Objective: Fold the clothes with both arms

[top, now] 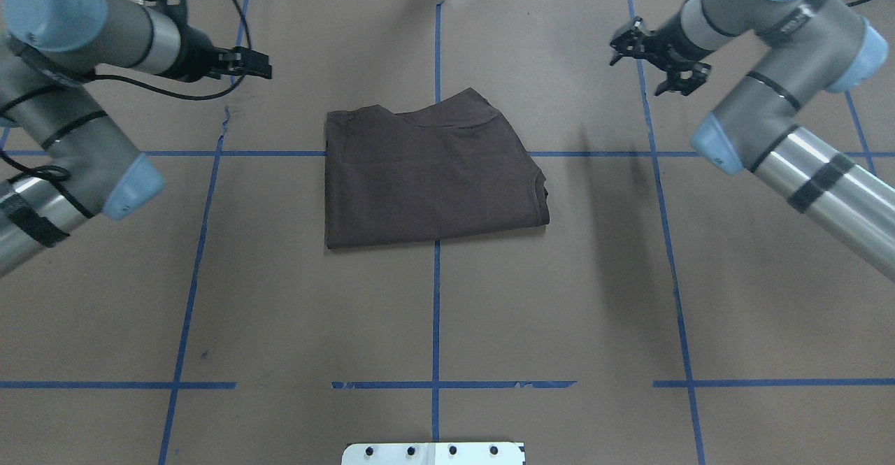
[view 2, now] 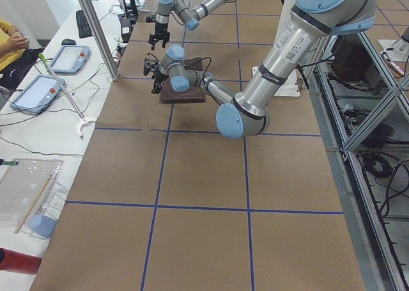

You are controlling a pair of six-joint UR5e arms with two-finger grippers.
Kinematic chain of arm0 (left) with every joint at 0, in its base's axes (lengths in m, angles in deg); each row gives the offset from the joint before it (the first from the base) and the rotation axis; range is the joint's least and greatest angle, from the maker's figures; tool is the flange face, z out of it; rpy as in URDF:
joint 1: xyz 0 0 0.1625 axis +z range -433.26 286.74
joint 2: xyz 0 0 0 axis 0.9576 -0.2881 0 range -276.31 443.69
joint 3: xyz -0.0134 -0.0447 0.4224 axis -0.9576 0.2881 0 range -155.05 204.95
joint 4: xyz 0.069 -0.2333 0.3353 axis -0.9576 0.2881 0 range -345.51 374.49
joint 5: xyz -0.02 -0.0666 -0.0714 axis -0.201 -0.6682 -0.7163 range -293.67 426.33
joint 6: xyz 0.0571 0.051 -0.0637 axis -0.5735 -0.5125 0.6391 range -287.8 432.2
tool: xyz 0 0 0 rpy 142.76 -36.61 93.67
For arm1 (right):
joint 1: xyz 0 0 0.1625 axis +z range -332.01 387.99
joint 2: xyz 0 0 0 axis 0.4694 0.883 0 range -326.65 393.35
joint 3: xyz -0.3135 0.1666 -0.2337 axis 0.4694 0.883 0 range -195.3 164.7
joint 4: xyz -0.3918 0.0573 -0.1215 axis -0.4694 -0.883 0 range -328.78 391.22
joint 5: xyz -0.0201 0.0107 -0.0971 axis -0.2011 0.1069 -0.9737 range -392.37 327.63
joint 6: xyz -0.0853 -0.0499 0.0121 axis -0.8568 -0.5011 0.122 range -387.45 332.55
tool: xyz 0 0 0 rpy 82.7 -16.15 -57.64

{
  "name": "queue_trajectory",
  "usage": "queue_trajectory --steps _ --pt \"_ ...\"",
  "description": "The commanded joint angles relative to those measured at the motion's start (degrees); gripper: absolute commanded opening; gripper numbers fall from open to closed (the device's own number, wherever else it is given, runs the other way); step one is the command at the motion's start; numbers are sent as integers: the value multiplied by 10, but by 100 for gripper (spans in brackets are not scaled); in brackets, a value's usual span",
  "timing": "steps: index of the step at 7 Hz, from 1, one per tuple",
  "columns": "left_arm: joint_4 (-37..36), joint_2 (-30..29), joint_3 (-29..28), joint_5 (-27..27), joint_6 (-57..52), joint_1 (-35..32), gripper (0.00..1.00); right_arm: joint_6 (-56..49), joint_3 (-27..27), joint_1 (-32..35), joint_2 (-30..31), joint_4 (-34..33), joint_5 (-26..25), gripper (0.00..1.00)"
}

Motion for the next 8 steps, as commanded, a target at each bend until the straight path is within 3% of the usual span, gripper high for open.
queue_trajectory --steps 1,3,4,6,8 --pt "2 106 20 -120 -203 -108 100 -263 -100 108 144 -87 73 100" --pt "5 229 61 -213 -337 -189 100 -552 -104 210 257 -99 103 100" --pt "12 299 109 -224 -387 -191 100 -629 -108 240 291 -99 104 100" --pt "-16 308 113 -229 -416 -239 100 -651 -105 238 308 -99 105 100" --pt "-118 308 111 -245 -461 -247 100 -697 -112 252 339 -100 120 100"
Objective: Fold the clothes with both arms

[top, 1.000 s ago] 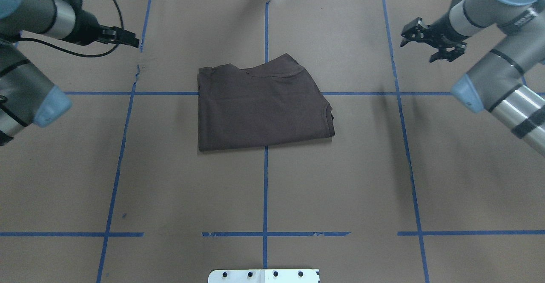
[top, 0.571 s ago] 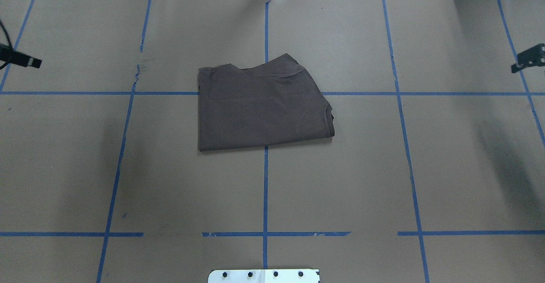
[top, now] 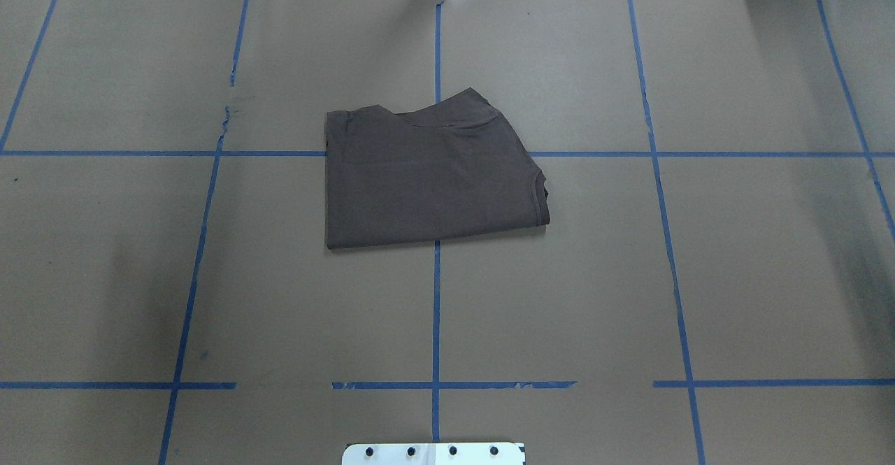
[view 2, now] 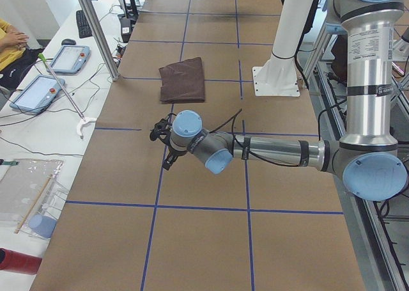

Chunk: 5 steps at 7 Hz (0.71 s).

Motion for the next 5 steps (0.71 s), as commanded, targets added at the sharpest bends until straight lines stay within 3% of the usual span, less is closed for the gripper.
queue_trajectory --steps 1,3,4,5 --pt "-95 -1 -8 3 -47 -24 100 -25 2 14 16 -8 6 100" --pt "-283 -8 69 5 -51 -30 100 -147 -6 43 -5 -160 13 100" --pt "-298 -1 78 10 -123 -62 100 -197 -9 75 -46 -248 9 100" --pt "-346 1 99 10 -149 -88 100 -218 -35 85 -54 -290 9 100"
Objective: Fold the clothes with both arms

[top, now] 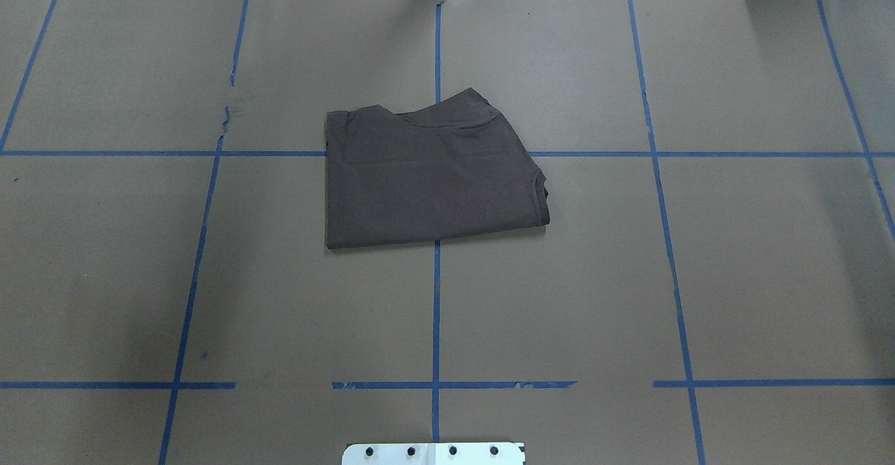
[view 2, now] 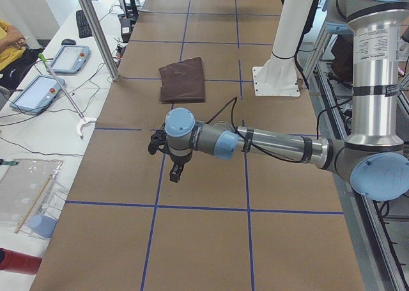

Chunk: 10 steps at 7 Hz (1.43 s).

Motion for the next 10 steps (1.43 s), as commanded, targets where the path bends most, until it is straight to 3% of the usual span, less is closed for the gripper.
queue_trajectory --steps 1,3,4,6,7,10 --pt "-100 -7 22 23 -44 -65 100 -45 -37 19 -23 -104 -4 100" --pt "-95 2 12 24 -43 -71 100 -42 -69 16 -16 -105 -2 100" --pt "-89 8 -20 29 -51 -69 100 -38 -69 8 -16 -99 -4 100" --pt "-5 19 -61 32 -46 -66 100 -37 -70 -6 -17 -92 -11 100" --pt "30 19 -65 33 -47 -66 100 -34 -73 -6 -20 -92 -12 100" --pt "33 15 -56 35 -50 -64 100 -19 -72 -28 -22 -90 -18 100"
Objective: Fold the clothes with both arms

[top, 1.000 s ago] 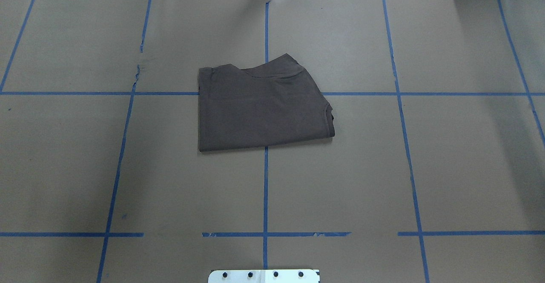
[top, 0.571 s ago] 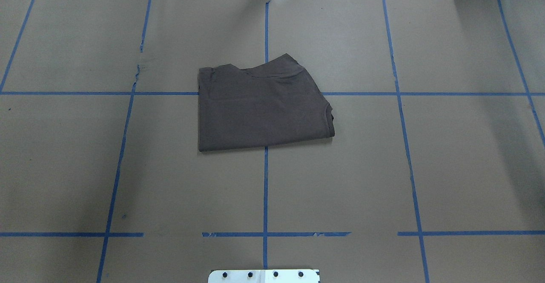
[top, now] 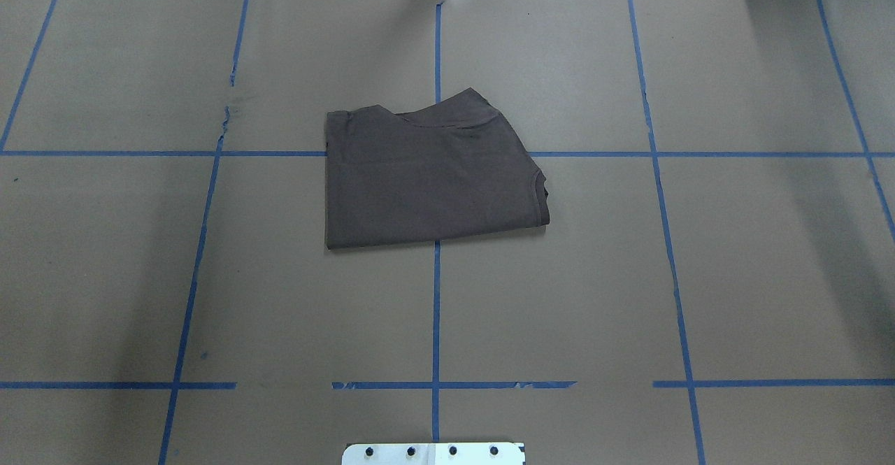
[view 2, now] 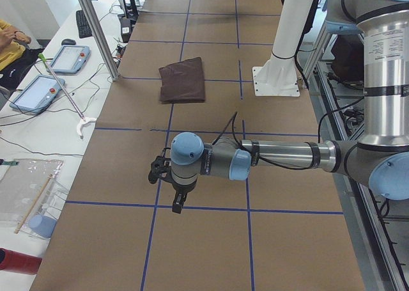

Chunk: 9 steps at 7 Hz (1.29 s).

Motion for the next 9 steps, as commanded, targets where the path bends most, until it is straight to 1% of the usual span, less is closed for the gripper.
queue_trajectory --steps 1,3,4,5,6,8,9 --pt "2 -6 9 1 -1 3 100 5 4 -8 0 31 -1 100" --pt "-3 -1 16 0 -1 9 100 6 6 -10 7 44 -1 100" --pt "-30 -1 22 0 0 10 100 6 6 -11 6 44 0 100" --pt "-71 0 40 1 0 10 100 9 6 -12 5 44 0 100" --pt "-91 2 48 26 0 10 100 16 6 -12 4 44 0 100" --pt "-92 3 48 37 0 11 100 29 6 -13 0 44 0 100" --pt "-92 4 48 36 0 11 100 48 6 -15 1 60 0 100"
